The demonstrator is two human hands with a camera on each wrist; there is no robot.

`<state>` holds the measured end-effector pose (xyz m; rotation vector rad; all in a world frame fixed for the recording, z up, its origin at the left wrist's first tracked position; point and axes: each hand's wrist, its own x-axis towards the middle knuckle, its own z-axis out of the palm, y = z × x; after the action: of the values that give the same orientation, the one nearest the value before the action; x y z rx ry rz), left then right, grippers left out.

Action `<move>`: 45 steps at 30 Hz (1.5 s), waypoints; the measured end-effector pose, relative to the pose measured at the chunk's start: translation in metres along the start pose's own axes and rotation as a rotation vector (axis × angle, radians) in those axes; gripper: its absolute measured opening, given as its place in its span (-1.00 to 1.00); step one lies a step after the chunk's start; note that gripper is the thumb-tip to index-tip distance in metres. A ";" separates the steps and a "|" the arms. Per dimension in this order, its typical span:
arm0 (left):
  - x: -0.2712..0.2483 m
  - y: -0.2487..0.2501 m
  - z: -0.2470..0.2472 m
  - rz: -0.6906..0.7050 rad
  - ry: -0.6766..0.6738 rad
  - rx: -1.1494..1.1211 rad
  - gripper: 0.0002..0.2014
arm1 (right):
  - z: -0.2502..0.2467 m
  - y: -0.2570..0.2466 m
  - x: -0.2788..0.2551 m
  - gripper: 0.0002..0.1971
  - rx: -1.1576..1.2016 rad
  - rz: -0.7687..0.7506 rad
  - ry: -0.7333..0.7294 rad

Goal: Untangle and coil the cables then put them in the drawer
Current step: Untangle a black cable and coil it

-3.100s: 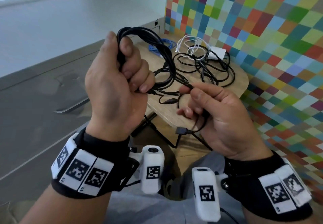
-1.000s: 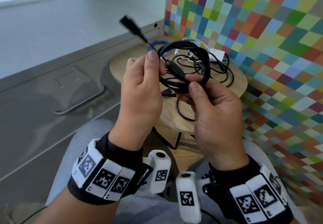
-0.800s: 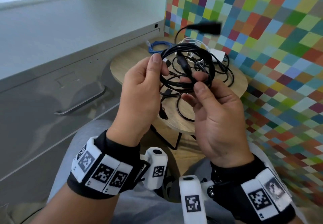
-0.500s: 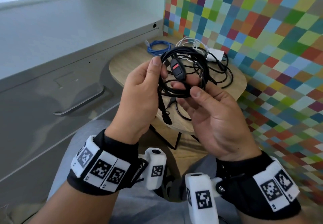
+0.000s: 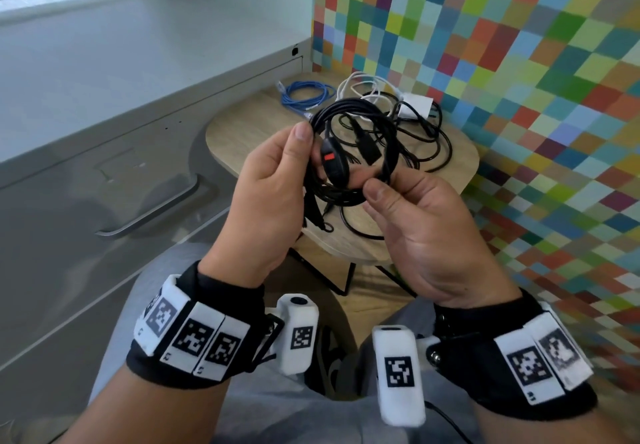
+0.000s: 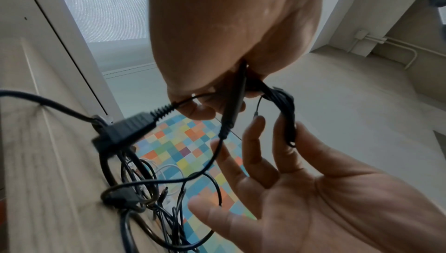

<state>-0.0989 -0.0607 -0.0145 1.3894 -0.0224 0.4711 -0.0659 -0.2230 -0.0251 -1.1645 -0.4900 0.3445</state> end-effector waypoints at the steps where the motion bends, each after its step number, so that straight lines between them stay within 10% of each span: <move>1: 0.000 -0.001 0.000 -0.002 -0.005 0.002 -0.58 | 0.000 0.000 0.000 -0.80 0.025 -0.008 -0.010; 11: 0.000 -0.008 0.000 -0.075 -0.091 -0.023 -0.63 | 0.009 -0.009 -0.003 -0.88 -0.033 -0.128 -0.066; 29: 0.002 0.001 -0.005 0.306 -0.075 0.468 -0.68 | 0.009 -0.002 -0.003 -0.63 -0.169 -0.048 0.016; 45: 0.006 -0.011 -0.007 0.319 -0.043 0.510 -0.69 | 0.009 0.004 0.004 -0.61 -0.283 -0.167 0.139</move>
<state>-0.0916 -0.0531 -0.0249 1.9094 -0.1700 0.7473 -0.0679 -0.2126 -0.0251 -1.4003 -0.5209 0.0483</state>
